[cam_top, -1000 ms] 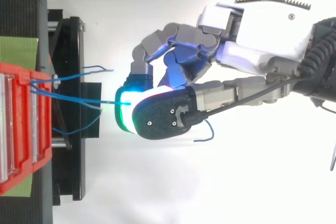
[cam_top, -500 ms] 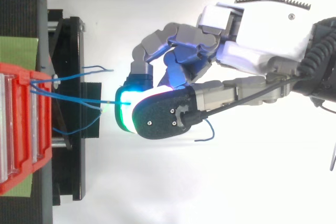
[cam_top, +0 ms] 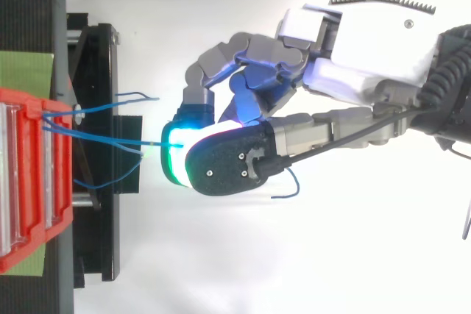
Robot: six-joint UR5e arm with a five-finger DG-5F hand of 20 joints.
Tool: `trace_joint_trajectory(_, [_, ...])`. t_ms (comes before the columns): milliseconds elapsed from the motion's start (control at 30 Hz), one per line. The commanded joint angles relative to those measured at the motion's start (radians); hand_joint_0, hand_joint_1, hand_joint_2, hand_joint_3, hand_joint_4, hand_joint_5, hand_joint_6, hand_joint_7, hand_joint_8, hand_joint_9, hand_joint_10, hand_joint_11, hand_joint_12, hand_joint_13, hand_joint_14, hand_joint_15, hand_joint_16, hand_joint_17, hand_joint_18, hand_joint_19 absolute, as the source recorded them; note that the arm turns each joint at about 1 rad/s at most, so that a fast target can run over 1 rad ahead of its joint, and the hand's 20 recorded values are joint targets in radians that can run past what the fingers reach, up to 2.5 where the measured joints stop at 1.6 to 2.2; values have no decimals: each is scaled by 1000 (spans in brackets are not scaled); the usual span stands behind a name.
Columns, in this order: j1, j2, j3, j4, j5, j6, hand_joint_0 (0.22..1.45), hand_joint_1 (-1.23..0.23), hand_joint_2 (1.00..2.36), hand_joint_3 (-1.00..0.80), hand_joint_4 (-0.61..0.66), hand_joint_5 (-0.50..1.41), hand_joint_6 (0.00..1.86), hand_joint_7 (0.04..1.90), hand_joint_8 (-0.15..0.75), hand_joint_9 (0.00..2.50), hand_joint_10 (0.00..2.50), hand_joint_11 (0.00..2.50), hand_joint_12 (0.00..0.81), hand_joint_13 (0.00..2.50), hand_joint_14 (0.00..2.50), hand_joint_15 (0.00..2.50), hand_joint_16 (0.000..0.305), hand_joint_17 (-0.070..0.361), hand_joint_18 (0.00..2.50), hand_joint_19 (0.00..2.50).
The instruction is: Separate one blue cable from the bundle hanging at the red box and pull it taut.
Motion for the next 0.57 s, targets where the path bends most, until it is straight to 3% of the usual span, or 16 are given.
trace_joint_trajectory(0, [1,1,0,0,0,0,682,-619,1017,-287,43,-240,944,1034,269,547,1601,1269,357,909,13,1363,47,105,567,631])
trace_joint_trajectory(533, [0,0,0,0,-1,0,684,-621,1017,-289,38,-240,944,1035,275,550,1566,1274,359,906,13,1352,47,105,565,631])
